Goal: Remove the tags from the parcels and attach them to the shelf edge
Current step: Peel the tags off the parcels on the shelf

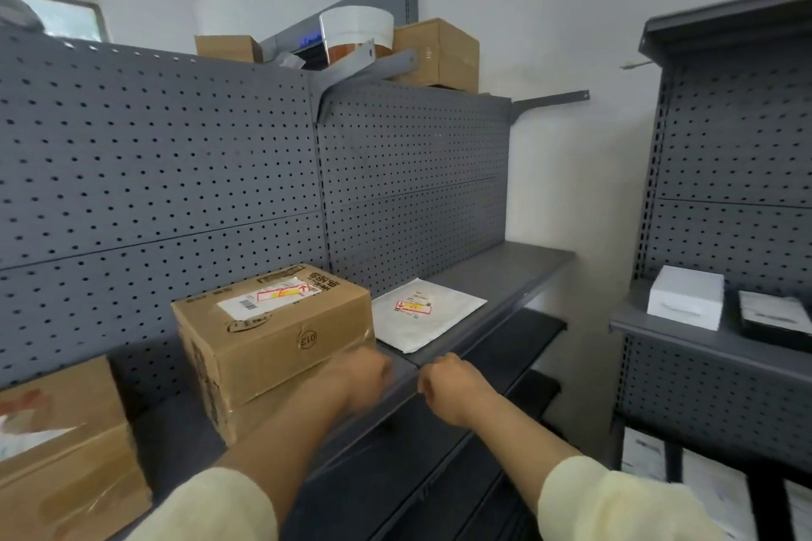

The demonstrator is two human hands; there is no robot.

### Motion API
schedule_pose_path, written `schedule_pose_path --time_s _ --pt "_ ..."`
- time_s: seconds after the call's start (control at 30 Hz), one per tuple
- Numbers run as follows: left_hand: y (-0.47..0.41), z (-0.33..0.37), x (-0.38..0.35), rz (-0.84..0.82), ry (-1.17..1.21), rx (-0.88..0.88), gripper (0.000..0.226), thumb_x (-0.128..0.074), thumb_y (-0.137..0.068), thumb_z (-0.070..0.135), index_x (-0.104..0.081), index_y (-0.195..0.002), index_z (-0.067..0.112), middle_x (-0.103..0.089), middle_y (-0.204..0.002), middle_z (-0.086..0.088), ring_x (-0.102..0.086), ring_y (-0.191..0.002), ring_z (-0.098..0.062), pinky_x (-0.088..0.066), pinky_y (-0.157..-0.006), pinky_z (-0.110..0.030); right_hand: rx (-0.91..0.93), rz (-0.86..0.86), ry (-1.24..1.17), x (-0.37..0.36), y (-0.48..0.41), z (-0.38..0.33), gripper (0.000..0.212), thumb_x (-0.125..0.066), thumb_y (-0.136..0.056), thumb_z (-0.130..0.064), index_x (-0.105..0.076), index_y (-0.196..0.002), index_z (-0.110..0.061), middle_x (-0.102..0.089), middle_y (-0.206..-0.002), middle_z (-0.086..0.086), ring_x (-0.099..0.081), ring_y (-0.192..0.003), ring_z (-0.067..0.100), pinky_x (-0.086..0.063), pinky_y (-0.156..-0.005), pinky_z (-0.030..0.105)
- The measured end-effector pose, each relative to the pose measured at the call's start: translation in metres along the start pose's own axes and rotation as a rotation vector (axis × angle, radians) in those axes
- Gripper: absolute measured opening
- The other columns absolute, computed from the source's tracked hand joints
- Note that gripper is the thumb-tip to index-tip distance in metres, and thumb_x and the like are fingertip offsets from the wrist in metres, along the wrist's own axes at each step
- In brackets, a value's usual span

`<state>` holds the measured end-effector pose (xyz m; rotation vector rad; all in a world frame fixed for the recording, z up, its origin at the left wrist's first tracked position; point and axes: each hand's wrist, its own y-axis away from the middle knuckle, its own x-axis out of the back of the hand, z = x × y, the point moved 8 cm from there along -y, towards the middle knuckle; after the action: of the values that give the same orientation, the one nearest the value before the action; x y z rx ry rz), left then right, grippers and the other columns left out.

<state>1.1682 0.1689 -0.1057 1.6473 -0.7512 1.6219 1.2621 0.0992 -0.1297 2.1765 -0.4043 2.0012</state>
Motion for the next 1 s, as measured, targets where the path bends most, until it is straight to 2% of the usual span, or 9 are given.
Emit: schedule_pose_path --time_s 0.3,0.4,0.57,0.73,1.0 --pt "-0.112 0.019 -0.005 -0.004 0.061 -0.049 0.031 -0.048 -0.09 0.01 -0.064 -0.114 0.023 -0.061 -0.122 -0.003 -0.057 -0.109 -0.023 -0.049 -0.095 -0.036 -0.097 -0.023 -0.019 -0.004 -0.059 0.078 0.024 -0.048 -0.087 -0.015 -0.068 -0.102 -0.015 -0.061 -0.114 0.014 -0.056 -0.103 0.033 -0.05 -0.088 0.041" --pt "-0.151 0.027 -0.006 0.0 0.071 -0.033 0.033 -0.051 -0.091 0.009 -0.063 -0.119 0.022 -0.06 -0.125 -0.004 -0.056 -0.113 -0.023 -0.048 -0.095 -0.032 -0.092 -0.027 -0.024 -0.003 -0.082 0.107 0.025 -0.047 -0.087 -0.016 -0.068 -0.103 -0.015 -0.061 -0.115 0.015 -0.056 -0.103 0.034 -0.049 -0.087 0.039" --pt "-0.211 0.032 -0.014 -0.01 0.074 0.035 0.034 -0.049 -0.092 0.012 -0.062 -0.122 0.023 -0.056 -0.134 -0.004 -0.053 -0.121 -0.025 -0.045 -0.102 -0.035 -0.038 -0.023 -0.037 0.0 -0.124 0.15 0.028 -0.046 -0.09 -0.013 -0.065 -0.11 -0.014 -0.061 -0.119 0.014 -0.056 -0.106 0.032 -0.049 -0.089 0.038" --pt "-0.259 0.032 -0.01 -0.009 0.051 0.111 0.032 -0.047 -0.091 0.009 -0.064 -0.118 0.012 -0.059 -0.129 -0.01 -0.056 -0.116 -0.029 -0.049 -0.097 -0.037 0.031 -0.05 -0.006 0.0 -0.162 0.183 0.029 -0.043 -0.094 -0.014 -0.059 -0.117 -0.009 -0.056 -0.122 0.016 -0.051 -0.11 0.032 -0.046 -0.092 0.039" --pt "-0.303 -0.002 -0.031 -0.015 0.062 0.302 0.03 -0.045 -0.095 0.014 -0.064 -0.118 0.012 -0.062 -0.124 -0.007 -0.06 -0.111 -0.024 -0.049 -0.09 -0.033 0.115 -0.101 0.012 -0.026 -0.233 0.195 0.033 -0.045 -0.093 -0.012 -0.055 -0.125 -0.013 -0.055 -0.125 0.014 -0.048 -0.114 0.029 -0.045 -0.096 0.039"
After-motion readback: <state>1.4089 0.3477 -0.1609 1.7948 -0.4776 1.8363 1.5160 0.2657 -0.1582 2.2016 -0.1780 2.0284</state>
